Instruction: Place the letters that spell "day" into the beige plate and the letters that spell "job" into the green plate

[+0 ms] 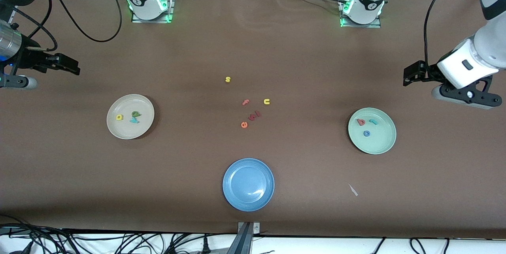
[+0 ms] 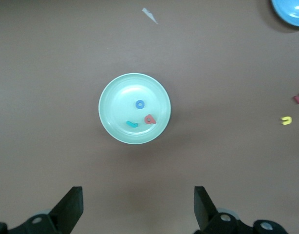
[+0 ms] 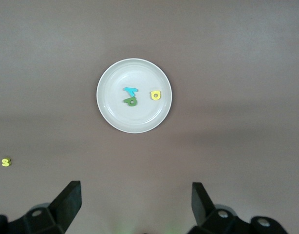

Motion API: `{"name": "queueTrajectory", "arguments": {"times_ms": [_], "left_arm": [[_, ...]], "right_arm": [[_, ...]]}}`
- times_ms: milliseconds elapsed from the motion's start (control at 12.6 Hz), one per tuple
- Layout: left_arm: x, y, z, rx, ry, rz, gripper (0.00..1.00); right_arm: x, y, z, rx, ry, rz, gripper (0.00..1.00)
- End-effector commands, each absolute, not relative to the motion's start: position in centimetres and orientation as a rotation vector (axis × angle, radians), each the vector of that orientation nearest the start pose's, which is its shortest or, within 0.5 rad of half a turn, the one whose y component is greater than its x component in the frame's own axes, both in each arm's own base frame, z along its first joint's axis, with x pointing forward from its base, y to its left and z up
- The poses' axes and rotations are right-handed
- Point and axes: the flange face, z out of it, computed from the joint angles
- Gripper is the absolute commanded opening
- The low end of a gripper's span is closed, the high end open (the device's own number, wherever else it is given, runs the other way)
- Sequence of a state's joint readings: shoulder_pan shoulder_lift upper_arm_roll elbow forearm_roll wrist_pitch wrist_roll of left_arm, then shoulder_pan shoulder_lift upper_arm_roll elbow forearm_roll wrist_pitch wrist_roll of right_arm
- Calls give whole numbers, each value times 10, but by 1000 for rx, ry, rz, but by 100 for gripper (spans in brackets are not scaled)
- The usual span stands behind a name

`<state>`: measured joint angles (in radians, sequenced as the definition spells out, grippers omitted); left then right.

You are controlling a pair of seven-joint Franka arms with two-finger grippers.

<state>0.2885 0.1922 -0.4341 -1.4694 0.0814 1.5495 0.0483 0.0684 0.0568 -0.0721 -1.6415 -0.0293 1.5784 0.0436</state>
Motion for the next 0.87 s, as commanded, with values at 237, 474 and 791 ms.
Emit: {"name": "queueTrajectory", "arguments": {"times_ms": [237, 474, 791], "left_arm": [[591, -61, 592, -3089, 284, 50, 100], [575, -64, 604, -3114, 278, 30, 100], [551, -56, 617, -3116, 266, 12, 100]], "right_arm": [[563, 0, 566, -3160, 88, 186, 100], [563, 1, 566, -3160, 86, 186, 100], [563, 1, 567, -3160, 86, 183, 100]]}}
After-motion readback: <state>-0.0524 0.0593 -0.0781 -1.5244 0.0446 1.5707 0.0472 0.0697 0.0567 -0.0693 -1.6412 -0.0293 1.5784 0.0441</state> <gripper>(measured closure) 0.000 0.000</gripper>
